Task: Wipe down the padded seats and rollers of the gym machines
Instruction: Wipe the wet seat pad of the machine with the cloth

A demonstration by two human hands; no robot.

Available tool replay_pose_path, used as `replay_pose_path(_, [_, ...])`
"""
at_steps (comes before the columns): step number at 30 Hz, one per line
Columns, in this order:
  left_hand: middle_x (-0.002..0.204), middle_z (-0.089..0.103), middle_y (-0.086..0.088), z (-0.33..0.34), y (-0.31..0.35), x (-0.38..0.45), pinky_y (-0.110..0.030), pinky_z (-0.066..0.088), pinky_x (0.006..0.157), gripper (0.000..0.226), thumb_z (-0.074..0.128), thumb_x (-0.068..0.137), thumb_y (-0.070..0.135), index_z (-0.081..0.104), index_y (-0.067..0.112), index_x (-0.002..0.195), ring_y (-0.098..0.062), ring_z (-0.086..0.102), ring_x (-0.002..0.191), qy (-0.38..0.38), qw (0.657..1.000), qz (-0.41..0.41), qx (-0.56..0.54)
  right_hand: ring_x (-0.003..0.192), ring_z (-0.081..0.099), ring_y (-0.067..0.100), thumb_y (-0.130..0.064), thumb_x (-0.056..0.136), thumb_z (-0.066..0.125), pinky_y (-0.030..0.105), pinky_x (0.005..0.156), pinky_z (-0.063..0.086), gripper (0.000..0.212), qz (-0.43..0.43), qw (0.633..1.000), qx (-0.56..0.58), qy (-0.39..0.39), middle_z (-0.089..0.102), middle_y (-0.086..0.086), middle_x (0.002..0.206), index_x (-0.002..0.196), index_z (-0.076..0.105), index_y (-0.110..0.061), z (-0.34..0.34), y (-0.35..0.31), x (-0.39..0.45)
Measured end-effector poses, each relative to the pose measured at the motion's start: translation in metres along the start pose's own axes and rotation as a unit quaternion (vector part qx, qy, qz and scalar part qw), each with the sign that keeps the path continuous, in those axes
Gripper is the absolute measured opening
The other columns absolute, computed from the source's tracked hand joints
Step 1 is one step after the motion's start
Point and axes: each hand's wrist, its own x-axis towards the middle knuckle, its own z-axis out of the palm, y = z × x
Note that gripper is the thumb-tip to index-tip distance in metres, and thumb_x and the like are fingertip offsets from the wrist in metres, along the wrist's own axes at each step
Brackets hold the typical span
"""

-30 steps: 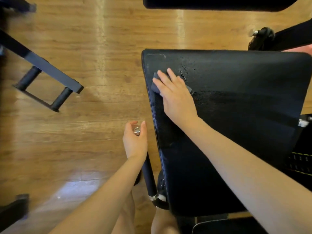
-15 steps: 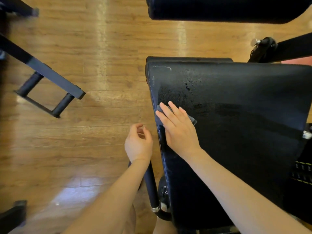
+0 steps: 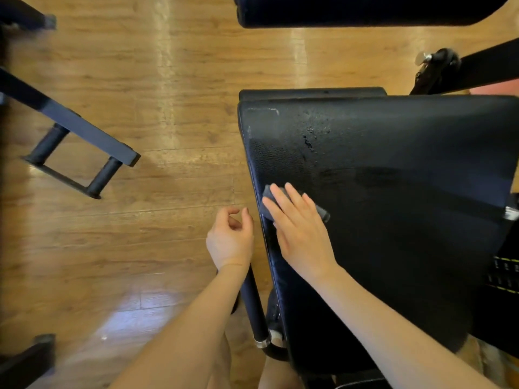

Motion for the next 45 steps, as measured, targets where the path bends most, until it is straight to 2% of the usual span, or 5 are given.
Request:
replay_pose_path(12, [0.065, 0.054, 0.006, 0.001, 0.001, -0.001, -0.034, 0.045, 0.067, 0.020, 0.057, 0.091, 0.027, 0.065, 0.013, 0.102, -0.018, 0.055, 0.065, 0.007, 0.999, 0.037, 0.033, 0.131, 0.039, 0.032, 0.002, 0.083, 0.057, 0.044, 0.108, 0.027, 0.044, -0.024, 0.997, 0.034, 0.063, 0.048, 0.012, 0.138, 0.126, 0.055, -0.006, -0.009, 0.002, 0.078])
replay_pose_path(18, [0.127, 0.052, -0.015, -0.013, 0.002, 0.005, -0.044, 0.038, 0.103, 0.054, 0.034, 0.094, 0.036, 0.042, 0.004, 0.137, -0.030, 0.048, 0.117, -0.065, 0.981, 0.146, 0.109, 0.131, 0.038, 0.032, 0.002, 0.083, 0.036, 0.037, 0.109, 0.019, 0.049, -0.068, 0.997, -0.007, 0.020, 0.048, 0.012, 0.139, 0.129, 0.052, -0.006, -0.017, 0.045, 0.051])
replay_pose_path(29, [0.150, 0.029, -0.019, 0.053, 0.095, -0.013, -0.048, 0.010, 0.114, 0.066, 0.036, 0.087, 0.037, 0.025, 0.005, 0.144, -0.032, 0.018, 0.139, -0.163, 0.756, 0.533, 0.343, 0.127, 0.045, 0.034, 0.009, 0.074, 0.065, 0.043, 0.105, 0.027, 0.054, 0.093, 0.993, -0.052, 0.048, 0.051, 0.015, 0.135, 0.125, 0.055, -0.004, -0.053, 0.157, -0.016])
replay_pose_path(42, [0.147, 0.032, -0.024, 0.075, 0.098, -0.011, -0.050, 0.004, 0.112, 0.067, 0.036, 0.085, 0.039, 0.030, 0.005, 0.142, -0.037, 0.019, 0.137, -0.117, 0.712, 0.538, 0.435, 0.140, 0.023, 0.029, 0.001, 0.093, 0.045, 0.044, 0.115, 0.020, 0.045, 0.366, 0.919, 0.047, 0.139, 0.035, 0.012, 0.148, 0.137, 0.042, -0.006, -0.077, 0.272, -0.071])
replay_pose_path(45, [0.146, 0.033, -0.025, 0.076, 0.099, -0.012, -0.049, 0.002, 0.113, 0.067, 0.035, 0.084, 0.039, 0.030, 0.004, 0.141, -0.038, 0.019, 0.137, -0.112, 0.711, 0.533, 0.446, 0.141, 0.019, 0.022, -0.005, 0.097, 0.042, 0.037, 0.116, 0.019, 0.042, 0.466, 0.844, 0.122, 0.234, 0.032, 0.006, 0.150, 0.139, 0.041, -0.010, -0.079, 0.276, -0.049])
